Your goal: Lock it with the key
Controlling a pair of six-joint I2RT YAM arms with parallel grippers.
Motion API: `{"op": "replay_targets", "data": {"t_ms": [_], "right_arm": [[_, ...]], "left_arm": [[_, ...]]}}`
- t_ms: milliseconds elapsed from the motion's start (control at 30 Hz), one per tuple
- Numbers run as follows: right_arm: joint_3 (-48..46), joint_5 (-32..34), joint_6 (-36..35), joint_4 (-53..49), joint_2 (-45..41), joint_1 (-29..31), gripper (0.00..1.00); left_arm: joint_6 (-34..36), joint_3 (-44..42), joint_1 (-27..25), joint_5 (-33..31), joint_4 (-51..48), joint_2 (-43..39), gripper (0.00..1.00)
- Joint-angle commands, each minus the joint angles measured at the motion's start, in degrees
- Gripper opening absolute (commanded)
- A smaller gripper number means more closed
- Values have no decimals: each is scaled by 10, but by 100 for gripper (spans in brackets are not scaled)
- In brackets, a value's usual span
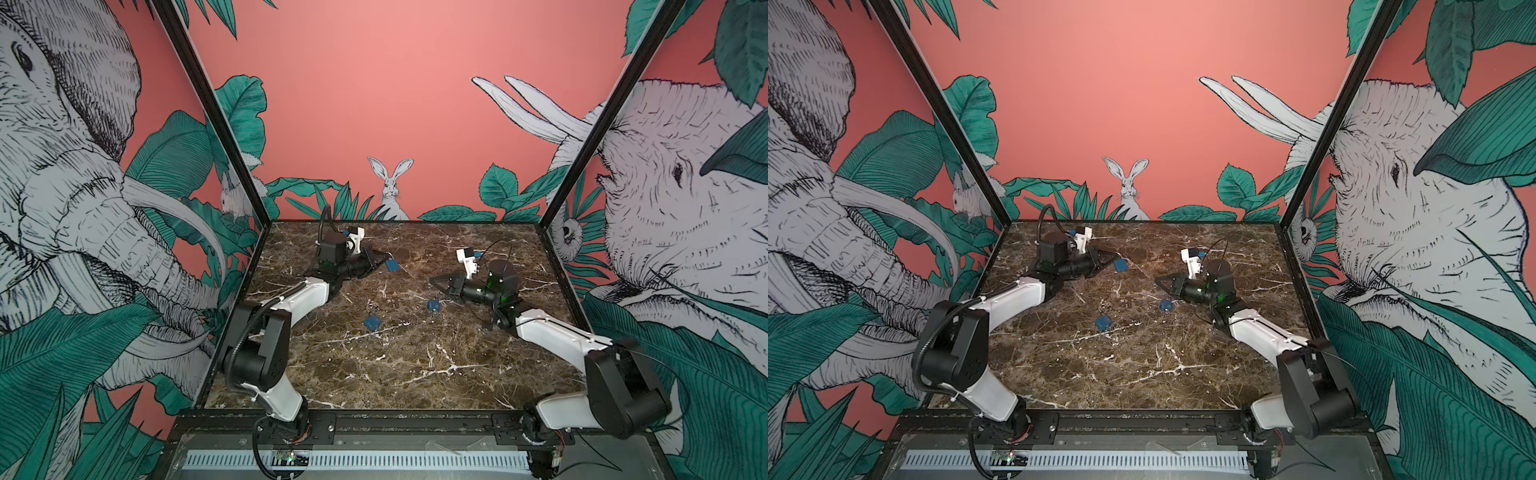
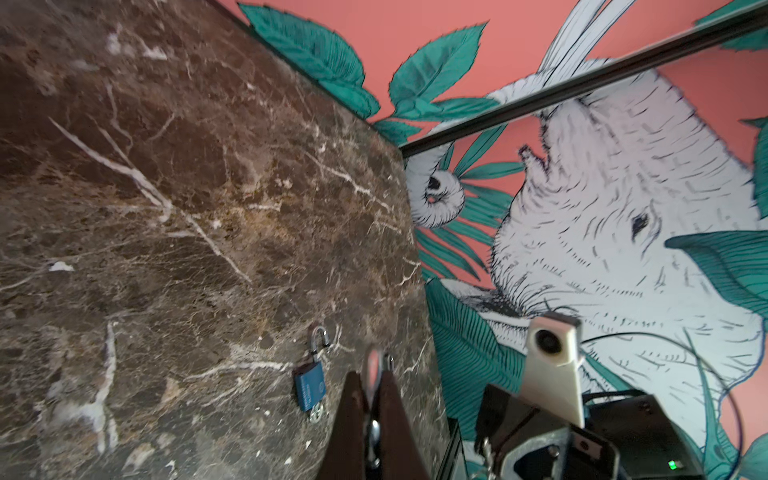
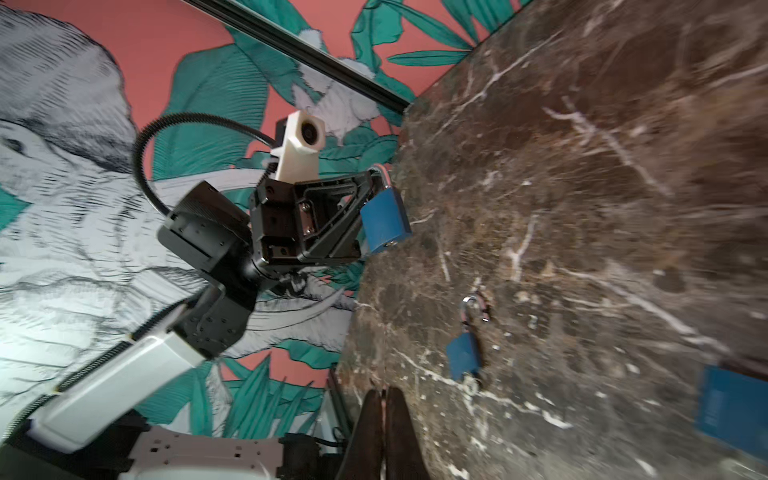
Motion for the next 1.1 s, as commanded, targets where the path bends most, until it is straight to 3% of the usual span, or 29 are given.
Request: {"op": "replay_targets", "data": {"t_ms": [0,167,433,600,1067], "right_arm": [[35,17,-121,-203,-29,-28,0],[39,4,-151,-254,-30,-70,0],[52,50,-182,-312,-15,-79,0],[60,42,-162,-281,30,-79,0],[58,103,-119,-215,79,-34,0]], "left_arm": [[101,66,-7,70,-106,45,0],[171,149,-11,84,-193,122,0],[245,281,-29,113,-305,244,0],[250,319,-31,130,-317,293,0],[304,407,-28,115,-408,375,0]]}}
